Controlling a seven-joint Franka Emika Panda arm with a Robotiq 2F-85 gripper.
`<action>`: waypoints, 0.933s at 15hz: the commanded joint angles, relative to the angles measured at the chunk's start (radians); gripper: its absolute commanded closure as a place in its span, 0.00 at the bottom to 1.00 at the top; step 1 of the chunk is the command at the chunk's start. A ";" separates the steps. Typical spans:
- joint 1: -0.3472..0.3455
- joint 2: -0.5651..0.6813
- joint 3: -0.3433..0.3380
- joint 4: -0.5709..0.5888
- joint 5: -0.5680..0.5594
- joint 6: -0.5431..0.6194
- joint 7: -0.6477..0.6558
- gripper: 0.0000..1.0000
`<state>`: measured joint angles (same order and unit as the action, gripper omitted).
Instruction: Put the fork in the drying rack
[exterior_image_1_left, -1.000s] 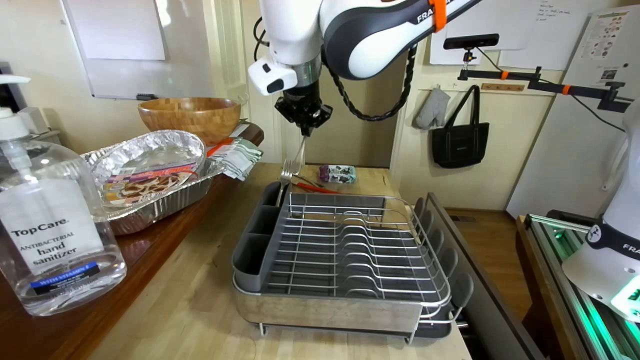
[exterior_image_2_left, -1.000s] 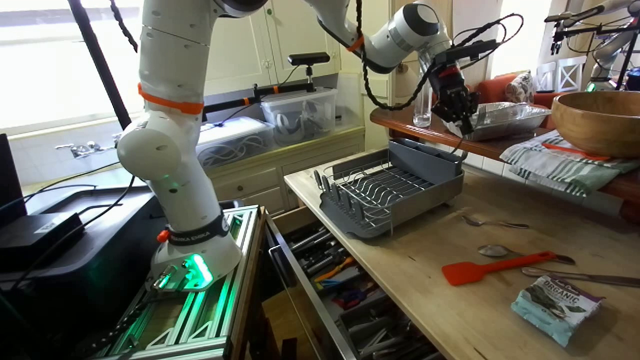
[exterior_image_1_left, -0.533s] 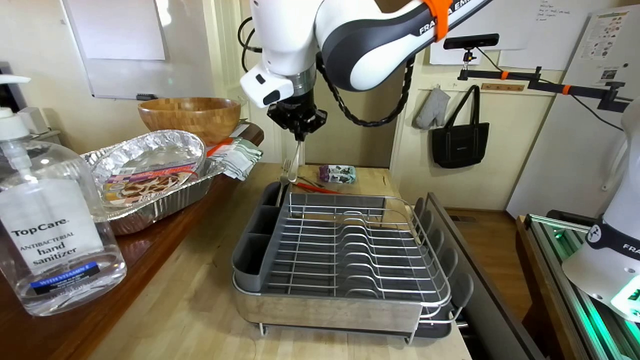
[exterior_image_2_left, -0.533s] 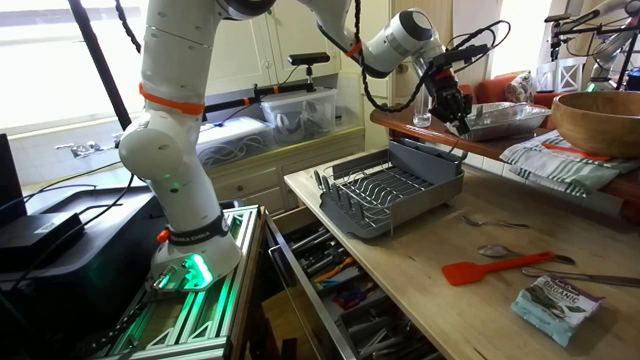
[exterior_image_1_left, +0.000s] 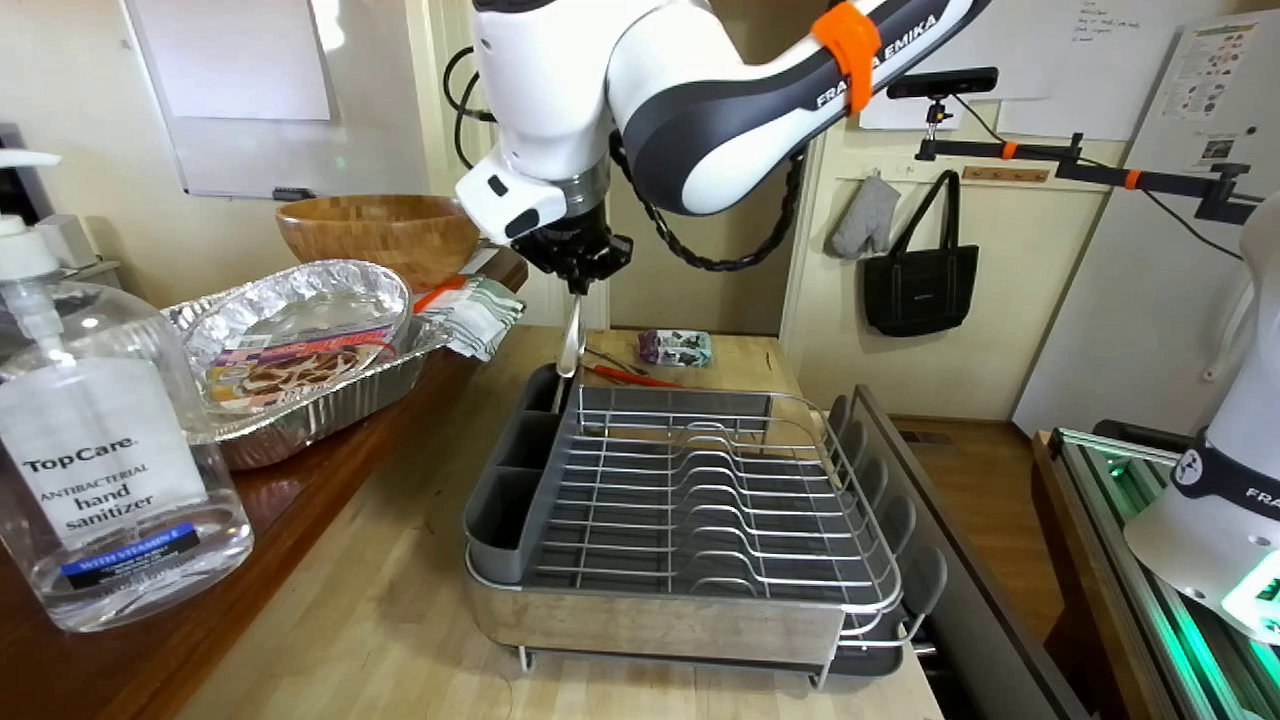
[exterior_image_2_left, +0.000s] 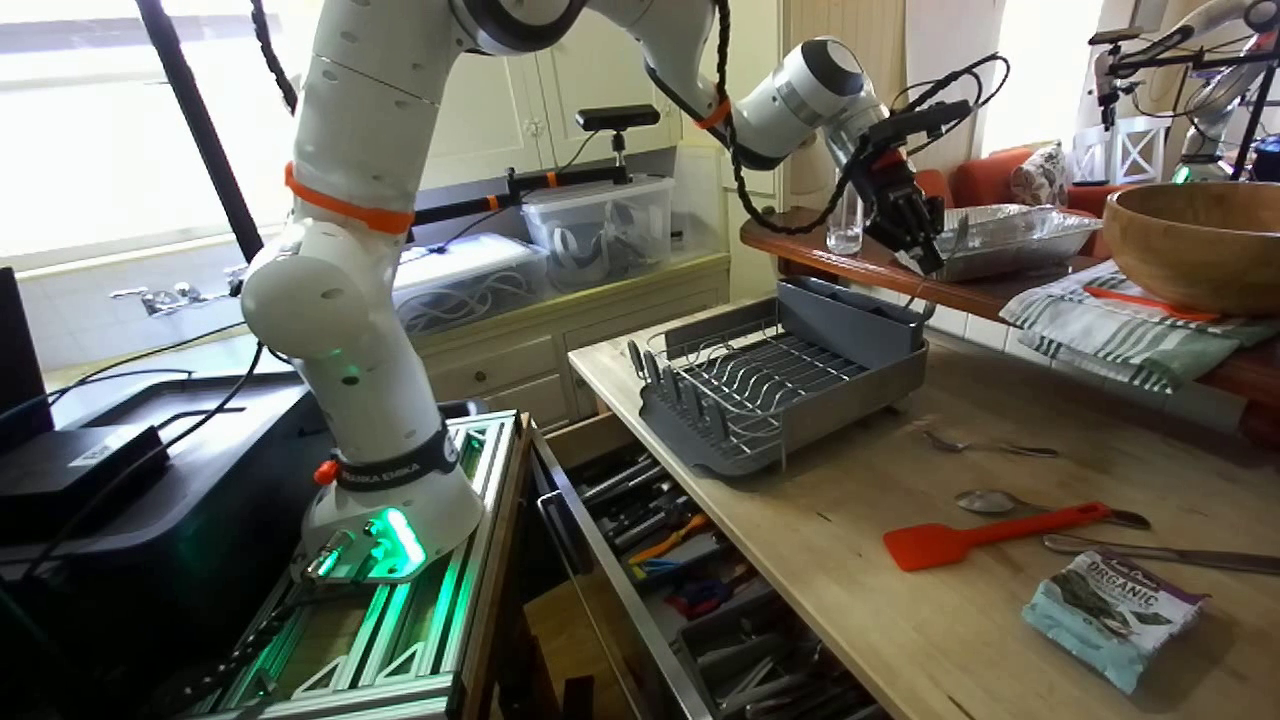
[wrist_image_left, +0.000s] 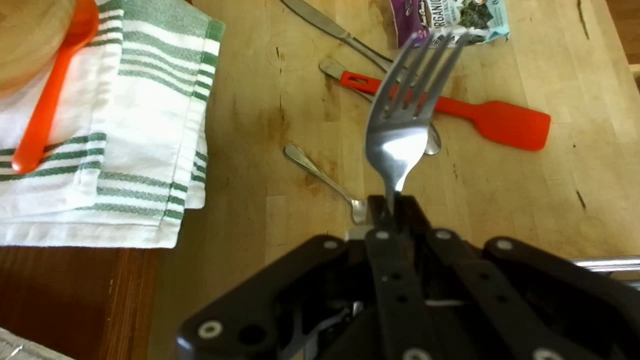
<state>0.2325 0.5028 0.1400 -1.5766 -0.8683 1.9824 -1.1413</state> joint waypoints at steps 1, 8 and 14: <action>0.014 0.050 0.000 0.043 -0.050 0.025 0.007 0.98; 0.044 0.090 -0.004 0.063 -0.098 0.050 0.061 0.98; 0.066 0.097 -0.005 0.053 -0.120 0.029 0.135 0.98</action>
<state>0.2796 0.5830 0.1409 -1.5320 -0.9468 2.0091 -1.0807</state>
